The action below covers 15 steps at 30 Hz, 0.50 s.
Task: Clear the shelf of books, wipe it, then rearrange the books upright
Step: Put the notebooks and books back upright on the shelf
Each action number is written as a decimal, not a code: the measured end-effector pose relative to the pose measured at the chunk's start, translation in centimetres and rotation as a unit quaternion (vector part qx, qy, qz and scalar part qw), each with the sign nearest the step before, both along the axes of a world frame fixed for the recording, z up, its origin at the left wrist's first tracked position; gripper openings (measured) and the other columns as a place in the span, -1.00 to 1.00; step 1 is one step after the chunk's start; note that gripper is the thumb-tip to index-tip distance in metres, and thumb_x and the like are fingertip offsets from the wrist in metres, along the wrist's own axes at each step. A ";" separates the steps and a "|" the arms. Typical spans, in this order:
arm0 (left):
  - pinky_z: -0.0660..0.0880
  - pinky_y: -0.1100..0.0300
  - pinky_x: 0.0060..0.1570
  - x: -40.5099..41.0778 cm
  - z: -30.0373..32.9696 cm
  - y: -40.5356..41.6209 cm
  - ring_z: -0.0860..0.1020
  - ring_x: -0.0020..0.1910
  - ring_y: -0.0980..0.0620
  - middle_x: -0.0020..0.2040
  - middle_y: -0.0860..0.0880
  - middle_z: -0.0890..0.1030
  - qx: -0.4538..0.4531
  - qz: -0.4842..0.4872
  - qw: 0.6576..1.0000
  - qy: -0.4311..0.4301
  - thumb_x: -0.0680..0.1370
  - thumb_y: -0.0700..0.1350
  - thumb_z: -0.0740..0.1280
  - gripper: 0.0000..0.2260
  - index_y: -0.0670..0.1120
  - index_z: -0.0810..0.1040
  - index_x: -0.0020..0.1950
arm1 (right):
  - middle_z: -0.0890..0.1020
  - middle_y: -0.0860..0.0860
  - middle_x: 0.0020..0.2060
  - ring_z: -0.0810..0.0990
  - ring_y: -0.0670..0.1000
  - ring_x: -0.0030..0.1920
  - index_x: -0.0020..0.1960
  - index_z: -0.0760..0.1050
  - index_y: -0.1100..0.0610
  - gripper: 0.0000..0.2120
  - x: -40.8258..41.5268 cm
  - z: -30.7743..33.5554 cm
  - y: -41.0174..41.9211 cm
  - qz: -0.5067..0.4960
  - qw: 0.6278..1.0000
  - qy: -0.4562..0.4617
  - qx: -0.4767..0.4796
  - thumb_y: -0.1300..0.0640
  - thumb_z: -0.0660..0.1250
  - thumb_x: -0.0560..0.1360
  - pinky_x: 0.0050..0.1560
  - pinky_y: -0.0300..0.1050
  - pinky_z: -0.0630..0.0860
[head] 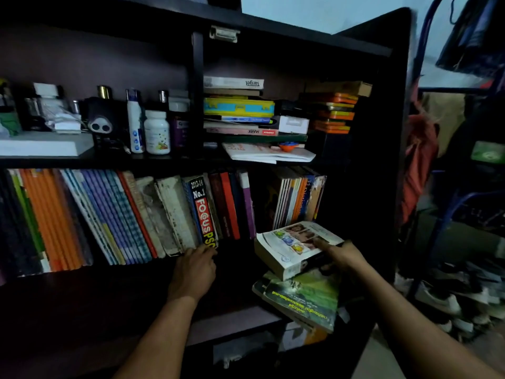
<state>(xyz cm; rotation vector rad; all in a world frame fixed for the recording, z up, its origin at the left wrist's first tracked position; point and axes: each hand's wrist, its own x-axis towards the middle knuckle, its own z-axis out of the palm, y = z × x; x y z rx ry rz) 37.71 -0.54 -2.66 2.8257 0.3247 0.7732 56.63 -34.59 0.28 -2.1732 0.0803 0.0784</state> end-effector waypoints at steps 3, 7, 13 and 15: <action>0.53 -0.02 -0.04 0.5 -0.1 0.3 0.58 0.01 -0.22 0.11 -0.09 0.63 0.000 -0.001 1.000 -0.005 0.52 -0.17 0.37 -0.78 -0.08 0.66 0.15 | 0.63 0.18 -0.07 0.68 0.24 -0.39 0.23 0.31 0.18 -0.32 -5.4 4.8 3.0 -0.047 0.997 -0.023 0.064 -0.19 0.56 0.38 -0.48 0.09 0.62; 0.53 0.00 -0.11 0.4 -0.3 0.3 0.58 -0.07 -0.21 0.01 -0.07 0.62 0.012 -0.015 1.000 -0.003 0.49 -0.07 0.34 -0.79 -0.05 0.66 0.07 | 0.60 0.12 -0.01 0.68 0.18 -0.14 0.16 0.19 0.01 -0.43 -8.5 7.1 5.2 -0.083 0.975 -0.185 0.093 -0.07 0.54 0.43 -0.25 0.14 0.67; 0.53 0.05 -0.22 0.2 -0.2 0.3 0.59 -0.17 -0.20 -0.09 -0.13 0.64 0.035 -0.025 0.999 0.006 0.44 -0.11 0.36 -0.75 -0.11 0.66 0.08 | 0.49 0.02 0.25 0.53 -0.07 0.17 0.37 0.32 0.10 -0.43 -14.1 9.9 8.4 0.048 0.860 -0.500 0.093 0.29 0.49 0.45 0.09 -0.28 0.52; 0.54 0.04 -0.22 0.3 -0.3 0.4 0.60 -0.17 -0.21 -0.07 -0.15 0.65 0.036 -0.024 0.999 0.003 0.42 -0.09 0.36 -0.69 -0.14 0.66 0.12 | 0.50 -0.01 0.30 0.57 0.00 0.19 0.43 0.23 -0.01 -0.32 -14.4 9.4 9.3 0.065 0.872 -0.479 0.077 0.23 0.52 0.46 0.04 -0.08 0.59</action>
